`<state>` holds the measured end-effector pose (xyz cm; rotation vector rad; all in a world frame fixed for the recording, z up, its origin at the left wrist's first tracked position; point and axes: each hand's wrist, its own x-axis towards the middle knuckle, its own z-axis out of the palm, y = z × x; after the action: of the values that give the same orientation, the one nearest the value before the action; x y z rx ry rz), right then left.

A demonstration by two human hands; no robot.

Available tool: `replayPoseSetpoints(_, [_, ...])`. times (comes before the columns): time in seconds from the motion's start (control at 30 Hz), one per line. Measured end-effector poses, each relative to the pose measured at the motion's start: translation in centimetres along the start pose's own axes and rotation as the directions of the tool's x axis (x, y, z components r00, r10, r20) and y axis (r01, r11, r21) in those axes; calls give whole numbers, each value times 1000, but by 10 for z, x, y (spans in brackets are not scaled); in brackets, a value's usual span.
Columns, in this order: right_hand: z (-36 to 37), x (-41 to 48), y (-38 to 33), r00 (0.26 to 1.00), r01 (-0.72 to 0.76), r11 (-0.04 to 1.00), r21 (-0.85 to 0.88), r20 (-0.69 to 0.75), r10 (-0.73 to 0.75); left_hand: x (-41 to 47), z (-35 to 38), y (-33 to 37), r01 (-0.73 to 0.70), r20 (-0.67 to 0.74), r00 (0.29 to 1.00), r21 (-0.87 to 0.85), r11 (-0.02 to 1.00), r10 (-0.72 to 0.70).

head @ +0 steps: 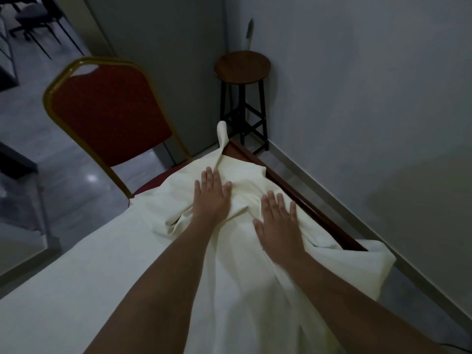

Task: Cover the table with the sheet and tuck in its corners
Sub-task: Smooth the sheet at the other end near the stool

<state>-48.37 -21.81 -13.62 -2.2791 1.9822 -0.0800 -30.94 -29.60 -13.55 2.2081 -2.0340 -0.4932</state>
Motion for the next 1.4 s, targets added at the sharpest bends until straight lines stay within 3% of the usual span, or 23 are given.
replayPoseSetpoints(0.17, [-1, 16, 1, 1000, 5, 999, 44, -9, -5, -1, 8, 3, 119, -208, 969, -69, 990, -131])
replayPoseSetpoints(0.33, [-1, 26, 3, 999, 42, 993, 113, 2, -43, 9, 9, 1, 270, -214, 927, -184, 945, -307])
replayPoseSetpoints(0.53, [-3, 24, 3, 999, 38, 993, 108, -3, -38, 16, 5, 3, 311, -229, 915, -123, 942, -332])
replayPoseSetpoints(0.67, [-8, 23, 0, 1000, 19, 1000, 5, -16, -19, 19, -8, 10, 363, -223, 868, -324, 874, -443])
replayPoseSetpoints(0.8, [-14, 28, 7, 998, 38, 994, -103, -40, -42, 43, -28, 40, 215, -336, 870, -402, 890, -361])
replayPoseSetpoints(0.9, [-21, 25, 16, 994, 105, 982, -159, 20, -103, 61, -38, 54, 106, -363, 897, -373, 922, -251])
replayPoseSetpoints(1.07, [-24, 24, 54, 991, -134, 987, -85, -2, 135, 73, -35, 63, -61, -293, 955, -47, 997, 45])
replayPoseSetpoints(1.13, [-25, 26, 58, 995, -98, 994, -46, 8, 98, 62, -22, 62, -90, -188, 977, 71, 993, 102])
replayPoseSetpoints(1.23, [-30, 33, 43, 998, -54, 997, 53, -17, 55, 39, 1, 49, -108, -25, 993, 127, 986, 112])
replayPoseSetpoints(1.33, [-30, 43, 32, 996, -77, 990, 116, -41, 83, 36, 7, 44, -82, -75, 993, 108, 991, 91])
replayPoseSetpoints(1.4, [-27, 48, 31, 991, -128, 981, 144, -13, 131, 39, 5, 47, 16, -139, 990, 82, 997, -4])
